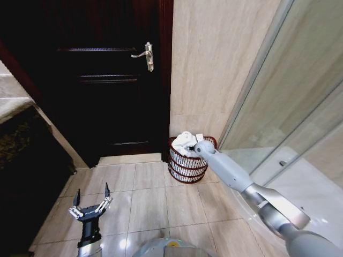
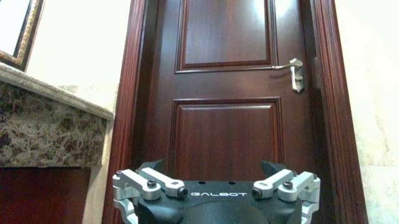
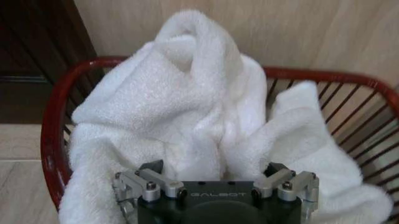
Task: Discard the used towel into the hamper.
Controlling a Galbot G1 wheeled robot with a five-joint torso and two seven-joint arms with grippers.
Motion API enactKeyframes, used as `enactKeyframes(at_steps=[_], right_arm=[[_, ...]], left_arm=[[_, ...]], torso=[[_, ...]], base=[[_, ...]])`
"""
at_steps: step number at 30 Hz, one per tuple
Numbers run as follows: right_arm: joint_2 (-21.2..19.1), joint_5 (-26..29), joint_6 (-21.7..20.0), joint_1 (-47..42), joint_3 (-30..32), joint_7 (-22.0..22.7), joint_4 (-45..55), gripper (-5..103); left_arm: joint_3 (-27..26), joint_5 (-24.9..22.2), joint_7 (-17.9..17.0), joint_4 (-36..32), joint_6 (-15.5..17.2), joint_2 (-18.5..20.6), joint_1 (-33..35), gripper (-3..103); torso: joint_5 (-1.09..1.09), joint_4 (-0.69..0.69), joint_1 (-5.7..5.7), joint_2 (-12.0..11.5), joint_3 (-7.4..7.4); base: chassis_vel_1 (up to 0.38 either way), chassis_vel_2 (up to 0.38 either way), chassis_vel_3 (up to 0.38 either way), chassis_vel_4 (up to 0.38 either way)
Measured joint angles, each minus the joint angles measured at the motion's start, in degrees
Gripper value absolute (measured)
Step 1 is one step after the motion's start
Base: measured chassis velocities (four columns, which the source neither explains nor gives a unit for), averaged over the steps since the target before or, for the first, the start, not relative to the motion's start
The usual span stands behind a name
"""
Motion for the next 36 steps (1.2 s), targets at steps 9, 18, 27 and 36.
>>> enactKeyframes(at_steps=[9,18,27,36], right_arm=[[2.98,-3.42,0.21,-1.90,1.49,-1.26,-3.25,100],[0.28,-3.42,1.61,-0.97,2.46,0.37,4.90,100],[-5.36,-5.96,4.02,-1.66,4.84,2.04,18.91,100],[-2.33,-12.54,8.48,0.56,4.58,-2.29,10.52,100]], left_arm=[[-0.77,-0.66,0.81,0.12,-0.04,0.00,-0.64,100],[-1.00,-0.78,1.30,0.20,-0.03,0.00,-1.20,100],[-1.29,-0.93,1.98,0.23,0.05,0.00,-1.43,100],[-1.47,-1.03,2.43,1.30,-0.10,0.00,-1.55,100]], torso=[[0.01,0.00,0.00,0.00,0.00],[0.01,0.02,0.00,0.00,0.00],[0.01,0.00,0.00,0.01,0.00],[0.02,0.02,0.00,0.00,0.00]], base=[[0.000,0.000,0.000,0.000],[0.000,0.000,0.000,0.000],[0.000,0.000,0.000,0.000],[0.000,0.000,0.000,0.000]])
